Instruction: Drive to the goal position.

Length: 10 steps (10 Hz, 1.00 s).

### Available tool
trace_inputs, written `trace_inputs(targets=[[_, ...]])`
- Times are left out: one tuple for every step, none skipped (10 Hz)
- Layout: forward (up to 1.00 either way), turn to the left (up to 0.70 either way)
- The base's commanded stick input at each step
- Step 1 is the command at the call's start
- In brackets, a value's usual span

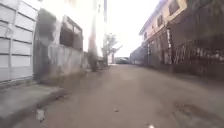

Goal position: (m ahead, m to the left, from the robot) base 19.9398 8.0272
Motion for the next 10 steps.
trace_inputs(targets=[[1.00,0.00],[1.00,0.00],[1.00,0.00],[1.00,0.00],[1.00,0.00],[1.00,0.00],[1.00,-0.27],[1.00,-0.27],[1.00,-0.27],[1.00,-0.27]])
